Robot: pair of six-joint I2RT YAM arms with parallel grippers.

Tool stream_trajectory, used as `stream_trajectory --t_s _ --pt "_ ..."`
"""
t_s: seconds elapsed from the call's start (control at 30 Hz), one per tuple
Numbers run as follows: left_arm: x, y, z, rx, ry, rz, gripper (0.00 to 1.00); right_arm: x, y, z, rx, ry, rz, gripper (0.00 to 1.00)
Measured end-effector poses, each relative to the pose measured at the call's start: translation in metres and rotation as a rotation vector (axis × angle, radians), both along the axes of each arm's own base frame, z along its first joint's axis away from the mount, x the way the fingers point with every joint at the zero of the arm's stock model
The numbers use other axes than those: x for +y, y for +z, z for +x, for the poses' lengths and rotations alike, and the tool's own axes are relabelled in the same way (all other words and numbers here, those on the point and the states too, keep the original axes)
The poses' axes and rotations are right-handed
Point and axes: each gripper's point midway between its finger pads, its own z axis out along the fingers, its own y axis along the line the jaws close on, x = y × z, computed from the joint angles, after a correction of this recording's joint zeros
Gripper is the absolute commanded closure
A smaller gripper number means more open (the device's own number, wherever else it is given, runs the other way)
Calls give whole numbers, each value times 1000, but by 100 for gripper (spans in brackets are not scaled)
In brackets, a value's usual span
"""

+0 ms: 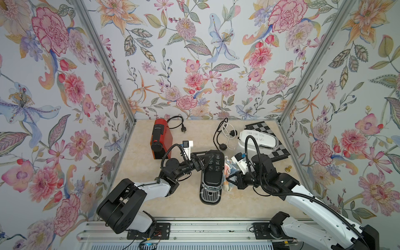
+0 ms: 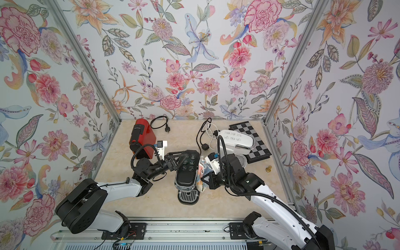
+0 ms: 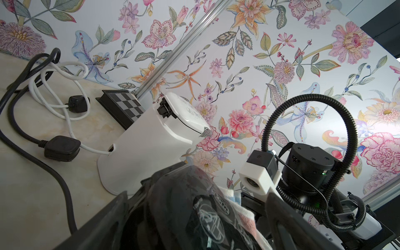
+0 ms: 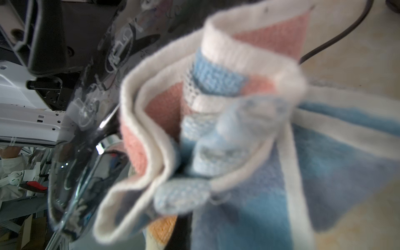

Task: Wipe the surface of a coffee machine
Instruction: Wipe the dirt from the surface of the coffee machine.

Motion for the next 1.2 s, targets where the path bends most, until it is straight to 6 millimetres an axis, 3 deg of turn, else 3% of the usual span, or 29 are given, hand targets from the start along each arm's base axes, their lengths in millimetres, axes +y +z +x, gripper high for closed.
stream_trajectory --t_s 0.2,0.43,0.7,0.87,1.03,1.2 --pt "-8 -3 7 -3 17 135 1 -15 -7 12 11 -79 31 100" --pt "-12 -10 15 -2 62 362 1 -25 7 29 -42 -152 85 100" --pt "-4 -20 21 25 115 489 1 -22 -13 33 -8 -171 102 100" --pt "1 -20 26 34 151 521 1 -10 -6 15 -19 -118 127 100" --pt "3 -20 29 38 168 537 1 8 6 -28 -18 11 167 100" --pt "2 -19 34 38 181 543 1 9 8 -51 -2 53 187 100"
